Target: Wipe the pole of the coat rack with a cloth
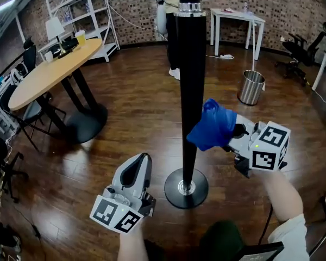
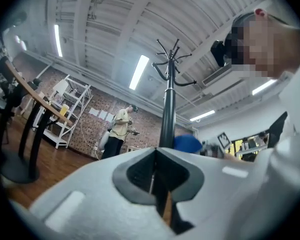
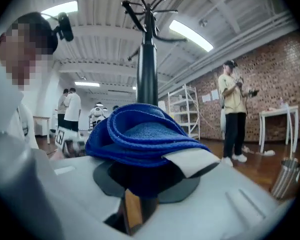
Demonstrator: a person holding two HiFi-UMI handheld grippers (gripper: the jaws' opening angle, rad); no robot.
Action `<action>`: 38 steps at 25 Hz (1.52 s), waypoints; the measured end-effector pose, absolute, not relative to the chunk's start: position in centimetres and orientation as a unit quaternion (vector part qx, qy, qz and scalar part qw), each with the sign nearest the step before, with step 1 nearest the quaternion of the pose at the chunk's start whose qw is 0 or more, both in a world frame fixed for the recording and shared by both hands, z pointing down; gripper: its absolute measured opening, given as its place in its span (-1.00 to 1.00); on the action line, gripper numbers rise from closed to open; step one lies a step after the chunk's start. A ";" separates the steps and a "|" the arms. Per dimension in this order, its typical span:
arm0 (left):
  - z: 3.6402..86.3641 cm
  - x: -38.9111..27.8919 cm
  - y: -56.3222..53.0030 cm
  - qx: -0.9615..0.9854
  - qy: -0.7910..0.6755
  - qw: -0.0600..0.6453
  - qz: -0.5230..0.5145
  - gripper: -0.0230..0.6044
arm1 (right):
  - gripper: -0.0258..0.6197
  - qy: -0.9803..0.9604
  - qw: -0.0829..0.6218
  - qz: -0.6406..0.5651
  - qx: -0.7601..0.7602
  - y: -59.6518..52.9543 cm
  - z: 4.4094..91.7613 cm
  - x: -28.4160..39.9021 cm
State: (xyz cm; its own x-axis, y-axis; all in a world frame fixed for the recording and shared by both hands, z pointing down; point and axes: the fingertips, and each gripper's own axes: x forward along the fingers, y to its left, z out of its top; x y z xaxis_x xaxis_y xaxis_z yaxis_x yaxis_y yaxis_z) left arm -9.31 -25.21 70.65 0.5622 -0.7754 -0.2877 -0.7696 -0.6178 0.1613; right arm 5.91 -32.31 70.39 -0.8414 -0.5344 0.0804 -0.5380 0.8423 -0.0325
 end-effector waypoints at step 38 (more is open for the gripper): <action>71.6 -16.4 -27.0 0.823 -0.544 -0.037 -0.158 -0.93 | -0.62 -0.935 -0.067 -0.100 0.335 -29.0 51.9 -4.9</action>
